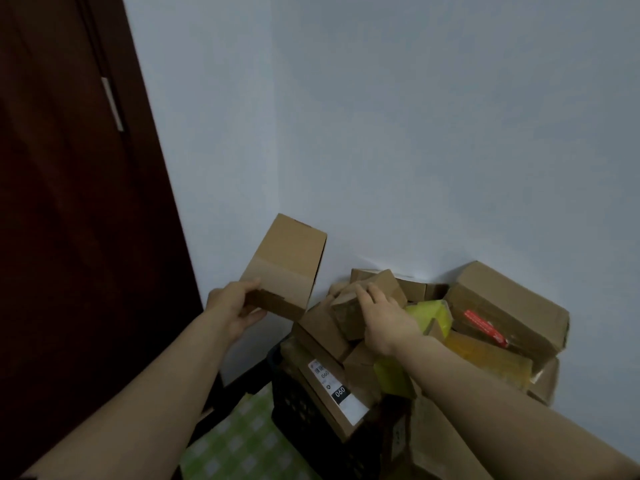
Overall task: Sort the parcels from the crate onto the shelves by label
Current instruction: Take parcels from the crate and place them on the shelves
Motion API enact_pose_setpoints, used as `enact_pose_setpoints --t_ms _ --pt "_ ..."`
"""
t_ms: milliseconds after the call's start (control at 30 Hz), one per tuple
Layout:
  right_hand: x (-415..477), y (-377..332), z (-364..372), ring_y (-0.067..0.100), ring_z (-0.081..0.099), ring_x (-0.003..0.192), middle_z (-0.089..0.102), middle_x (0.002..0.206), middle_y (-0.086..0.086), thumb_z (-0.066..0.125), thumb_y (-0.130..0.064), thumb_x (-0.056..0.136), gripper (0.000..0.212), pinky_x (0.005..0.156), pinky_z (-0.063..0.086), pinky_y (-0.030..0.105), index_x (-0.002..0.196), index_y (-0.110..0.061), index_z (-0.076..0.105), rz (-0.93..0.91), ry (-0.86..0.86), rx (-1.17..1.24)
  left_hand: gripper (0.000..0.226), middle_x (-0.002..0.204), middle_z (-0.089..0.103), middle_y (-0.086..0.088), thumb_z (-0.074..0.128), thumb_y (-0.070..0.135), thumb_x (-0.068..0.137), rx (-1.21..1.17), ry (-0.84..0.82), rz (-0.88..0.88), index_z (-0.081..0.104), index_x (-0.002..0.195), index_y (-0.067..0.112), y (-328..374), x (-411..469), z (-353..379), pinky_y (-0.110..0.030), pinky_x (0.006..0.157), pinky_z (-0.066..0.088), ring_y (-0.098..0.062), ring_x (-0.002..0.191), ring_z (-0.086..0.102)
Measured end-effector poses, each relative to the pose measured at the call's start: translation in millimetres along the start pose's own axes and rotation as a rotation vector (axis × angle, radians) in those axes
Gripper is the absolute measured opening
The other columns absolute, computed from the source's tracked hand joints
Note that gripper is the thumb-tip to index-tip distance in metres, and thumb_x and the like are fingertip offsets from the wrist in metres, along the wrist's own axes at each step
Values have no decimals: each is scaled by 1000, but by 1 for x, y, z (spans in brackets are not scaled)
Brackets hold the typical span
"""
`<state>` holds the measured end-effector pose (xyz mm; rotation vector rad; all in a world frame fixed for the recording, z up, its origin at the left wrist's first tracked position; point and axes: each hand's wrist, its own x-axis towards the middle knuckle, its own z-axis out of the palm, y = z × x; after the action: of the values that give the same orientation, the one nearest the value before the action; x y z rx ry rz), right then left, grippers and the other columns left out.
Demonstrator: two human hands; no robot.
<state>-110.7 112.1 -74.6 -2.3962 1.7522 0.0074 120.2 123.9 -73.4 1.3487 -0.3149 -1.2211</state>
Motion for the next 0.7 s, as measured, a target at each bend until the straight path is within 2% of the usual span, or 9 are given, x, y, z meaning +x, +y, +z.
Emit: enact_pose_setpoints --t_ms 133,233,300,367,400,467,567,633,700 --pt "-10 -2 -5 28 28 139 17 157 8 45 -9 95 67 106 38 38 152 -17 12 -83 127 163 4 90 59 -14 59 5 91 -44 10 43 56 92 2 -1 -39 -9 -45 85 51 -26 85 60" --pt "-26 -12 -10 22 44 129 41 146 7 44 -23 100 50 101 39 32 147 -13 29 -122 181 589 6 90 61 -12 56 7 93 -93 -5 55 58 95 2 -6 -82 -21 -42 80 50 -25 86 62" --pt "-37 -25 -10 20 52 120 49 139 7 53 -39 95 60 99 43 31 145 -10 34 -110 61 997 7 92 62 -13 53 7 95 -156 -22 57 59 96 3 -13 -111 -30 -44 87 49 -25 89 63" --pt "-50 -40 -8 18 61 106 57 127 9 67 -46 83 76 85 53 31 141 -6 39 -86 -144 1346 9 95 62 -15 51 7 95 -194 -22 59 59 97 3 -21 -142 -39 -45 91 48 -26 92 62" --pt "-57 -49 -6 15 65 94 63 114 7 72 -42 80 72 73 55 27 135 -4 44 -98 -255 1464 9 97 62 -16 50 7 95 -203 -19 64 58 96 2 -25 -156 -46 -45 91 47 -27 93 62" --pt "-74 -71 -2 10 67 75 69 87 1 71 -20 84 43 59 55 23 119 1 56 -166 -401 1622 10 105 60 -17 50 8 95 -212 6 71 58 98 4 -31 -183 -63 -44 93 47 -27 98 61" --pt "-104 -116 4 12 67 86 70 98 2 70 -3 83 29 67 56 21 111 -8 61 -275 -365 1613 21 129 54 -15 54 14 96 81 307 191 60 115 8 -37 -218 -101 -37 103 39 -26 119 51" --pt "-124 -152 12 11 63 94 66 111 1 75 -8 79 46 74 54 20 119 -10 53 -393 -284 1455 38 135 53 -9 60 18 93 280 580 371 56 131 12 -38 -245 -127 -29 101 37 -16 121 49" --pt "-151 -189 18 10 61 101 62 112 -6 79 -19 75 61 85 54 28 127 -18 46 -520 -215 1279 41 130 58 -2 63 20 91 334 637 558 56 132 15 -35 -277 -147 -22 94 40 -7 110 51"
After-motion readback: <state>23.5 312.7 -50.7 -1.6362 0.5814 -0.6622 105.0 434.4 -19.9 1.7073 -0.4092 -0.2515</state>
